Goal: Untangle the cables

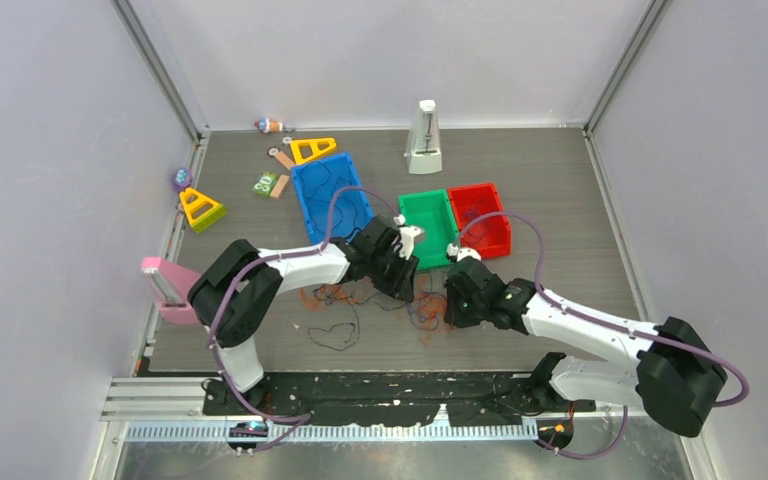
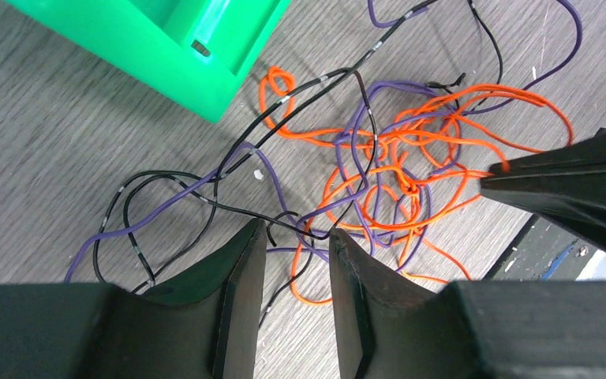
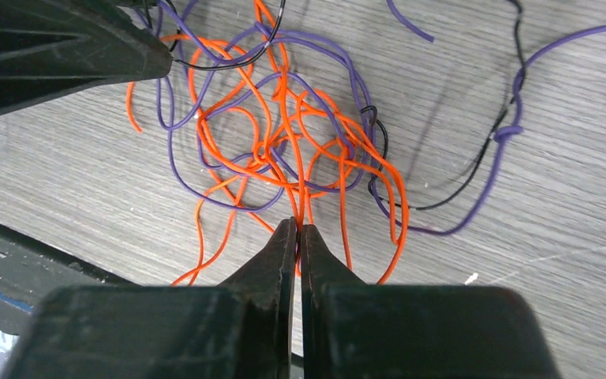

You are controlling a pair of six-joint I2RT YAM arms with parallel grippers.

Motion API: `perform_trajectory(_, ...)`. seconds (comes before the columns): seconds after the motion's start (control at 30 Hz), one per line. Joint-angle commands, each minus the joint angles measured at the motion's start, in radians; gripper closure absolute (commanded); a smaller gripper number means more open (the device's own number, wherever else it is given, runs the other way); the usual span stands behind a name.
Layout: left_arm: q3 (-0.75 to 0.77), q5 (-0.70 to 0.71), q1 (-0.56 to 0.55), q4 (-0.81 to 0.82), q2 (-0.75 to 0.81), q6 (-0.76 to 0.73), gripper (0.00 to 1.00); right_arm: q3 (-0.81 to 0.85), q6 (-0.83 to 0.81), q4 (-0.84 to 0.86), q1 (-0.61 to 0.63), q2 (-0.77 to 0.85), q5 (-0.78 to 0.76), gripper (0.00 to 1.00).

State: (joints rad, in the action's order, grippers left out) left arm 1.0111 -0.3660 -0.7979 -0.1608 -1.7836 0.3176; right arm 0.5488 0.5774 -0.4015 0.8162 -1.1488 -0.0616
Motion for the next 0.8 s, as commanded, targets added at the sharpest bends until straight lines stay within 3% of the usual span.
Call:
perform_trajectory(0.0,-0.013,0.038,-0.004,0.045,0.060,0.017,0.64,0.098,-0.019,-0.124,-0.001,0.102,-0.047,0.95)
perform_trajectory(0.23,-0.035,0.061,-0.004,0.041,0.100,0.013,0.64,0.284,-0.063,-0.248,-0.027,0.227,-0.025,0.95)
perform_trajectory(0.57,-0.080,0.064,-0.003,0.054,0.134,0.026,0.65,0.591,-0.129,-0.350,-0.064,0.284,0.087,0.95)
perform_trajectory(0.77,-0.187,0.099,-0.003,0.063,0.297,0.036,0.65,0.638,-0.150,-0.388,-0.075,0.295,0.107,0.95)
